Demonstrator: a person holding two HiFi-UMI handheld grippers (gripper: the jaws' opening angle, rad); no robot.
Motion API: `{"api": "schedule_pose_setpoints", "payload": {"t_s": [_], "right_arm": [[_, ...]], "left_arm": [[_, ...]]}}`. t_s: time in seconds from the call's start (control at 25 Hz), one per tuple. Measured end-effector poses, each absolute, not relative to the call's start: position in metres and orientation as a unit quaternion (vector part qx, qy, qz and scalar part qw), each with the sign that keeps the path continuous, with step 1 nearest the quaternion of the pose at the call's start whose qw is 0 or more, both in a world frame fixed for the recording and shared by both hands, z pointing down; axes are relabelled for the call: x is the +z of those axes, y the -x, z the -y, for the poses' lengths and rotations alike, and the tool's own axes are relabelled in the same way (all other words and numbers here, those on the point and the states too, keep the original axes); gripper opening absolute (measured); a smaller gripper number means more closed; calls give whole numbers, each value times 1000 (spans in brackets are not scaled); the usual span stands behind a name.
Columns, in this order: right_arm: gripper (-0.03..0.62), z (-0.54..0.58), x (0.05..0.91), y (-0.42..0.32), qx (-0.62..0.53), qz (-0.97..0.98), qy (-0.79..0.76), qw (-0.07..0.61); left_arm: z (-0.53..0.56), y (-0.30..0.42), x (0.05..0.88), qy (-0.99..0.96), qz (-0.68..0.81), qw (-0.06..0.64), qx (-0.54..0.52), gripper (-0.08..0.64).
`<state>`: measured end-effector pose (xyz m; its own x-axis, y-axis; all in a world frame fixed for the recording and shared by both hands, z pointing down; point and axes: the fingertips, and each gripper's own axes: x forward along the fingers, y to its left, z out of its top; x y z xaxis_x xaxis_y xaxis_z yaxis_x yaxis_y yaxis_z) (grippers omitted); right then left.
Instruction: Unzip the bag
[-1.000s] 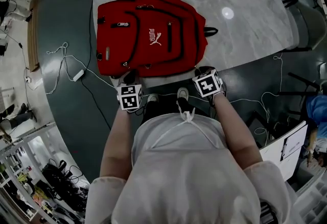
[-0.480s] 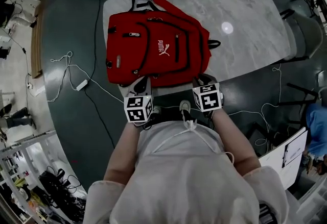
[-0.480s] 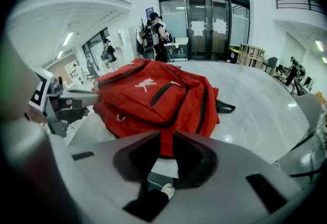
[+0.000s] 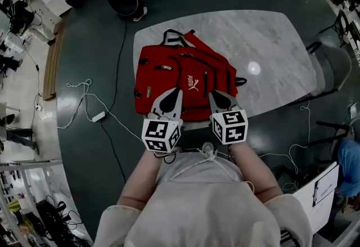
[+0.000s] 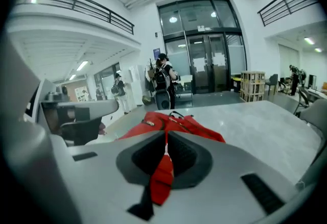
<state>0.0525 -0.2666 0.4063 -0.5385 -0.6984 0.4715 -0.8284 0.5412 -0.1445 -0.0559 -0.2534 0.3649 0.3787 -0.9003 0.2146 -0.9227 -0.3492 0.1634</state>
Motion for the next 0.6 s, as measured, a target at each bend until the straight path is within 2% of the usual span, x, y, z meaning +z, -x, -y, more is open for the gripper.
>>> {"api": "schedule_pose_setpoints", "payload": {"t_s": [0.36, 0.6], "right_arm": [[31, 272, 309, -50, 103, 875, -461, 106], [28, 268, 292, -49, 89, 876, -465, 91]], "left_arm": [[245, 46, 251, -841, 540, 36, -15, 22], [242, 50, 234, -841, 541, 20, -25, 22]]}}
